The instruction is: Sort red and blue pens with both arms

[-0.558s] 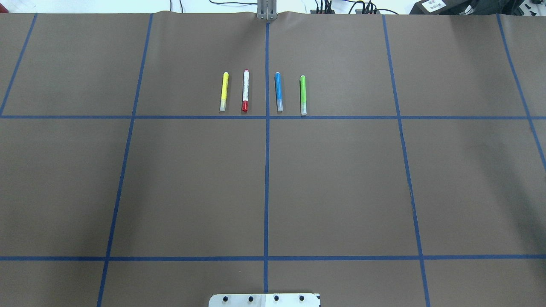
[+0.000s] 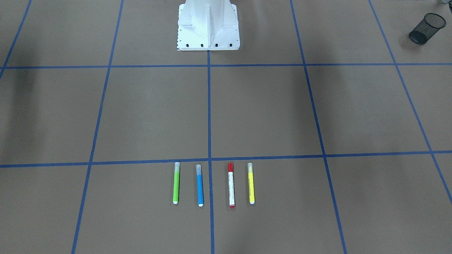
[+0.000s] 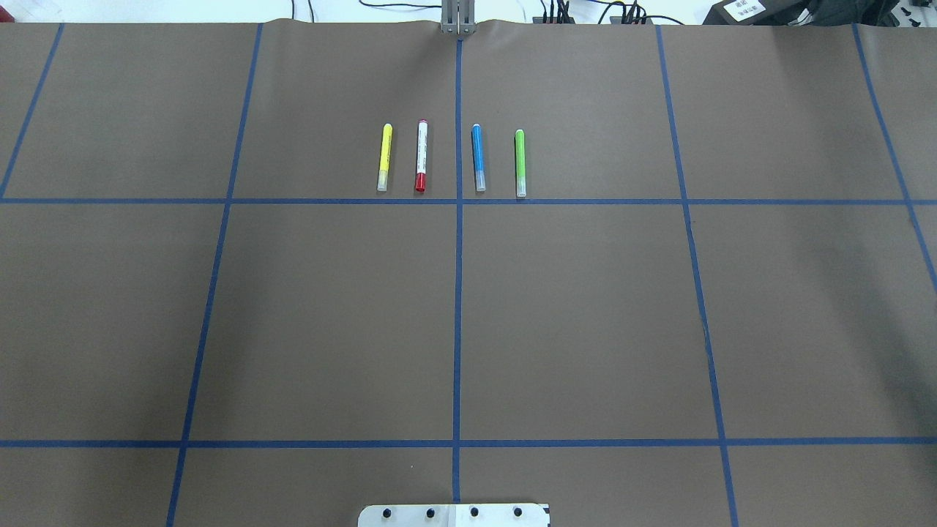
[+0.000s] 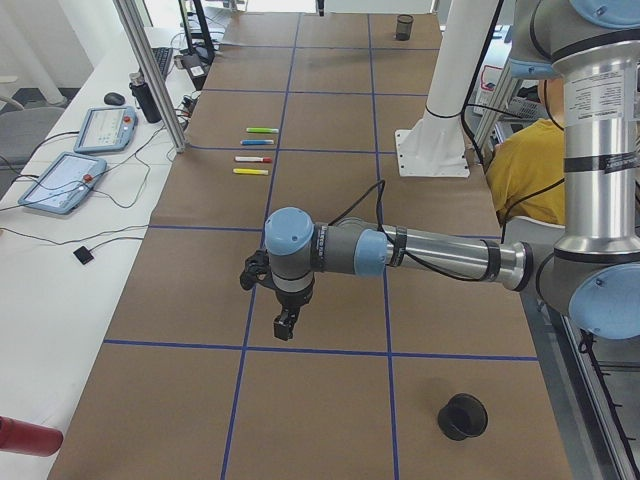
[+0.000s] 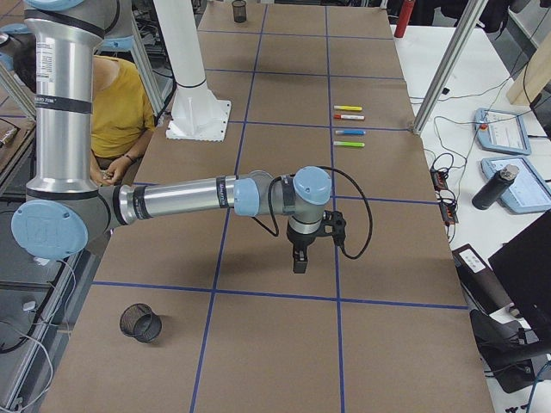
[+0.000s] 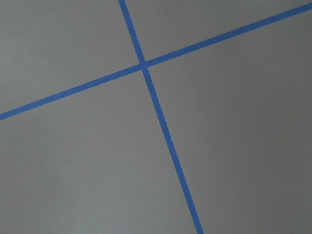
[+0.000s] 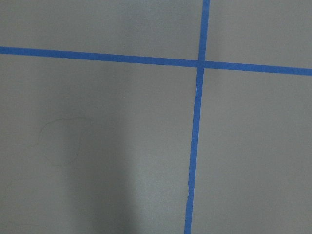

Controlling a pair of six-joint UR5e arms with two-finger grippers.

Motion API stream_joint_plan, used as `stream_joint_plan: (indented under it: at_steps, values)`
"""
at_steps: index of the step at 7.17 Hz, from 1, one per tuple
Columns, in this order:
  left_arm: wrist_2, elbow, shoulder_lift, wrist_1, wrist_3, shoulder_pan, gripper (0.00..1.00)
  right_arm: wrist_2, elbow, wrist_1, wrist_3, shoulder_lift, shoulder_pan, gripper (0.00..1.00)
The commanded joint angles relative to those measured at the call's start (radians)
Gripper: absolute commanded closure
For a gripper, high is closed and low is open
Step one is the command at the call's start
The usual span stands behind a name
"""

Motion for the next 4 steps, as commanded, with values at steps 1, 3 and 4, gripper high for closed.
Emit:
stream_joint_plan:
  at_steps: [1,3,4]
  values:
    - [0.000,0.000,-0.021,-0.048,-0.003,0.009,0.00,0.003,0.009,0.000,-0.003,0.013,0.000,0.00]
    - [-0.002,0.000,-0.084,-0.047,-0.005,0.044,0.00,0.003,0.009,0.000,0.000,0.027,0.000,0.00]
    - [-0.002,0.005,-0.118,-0.047,-0.006,0.084,0.00,0.003,0.009,0.000,0.000,0.053,0.000,0.00]
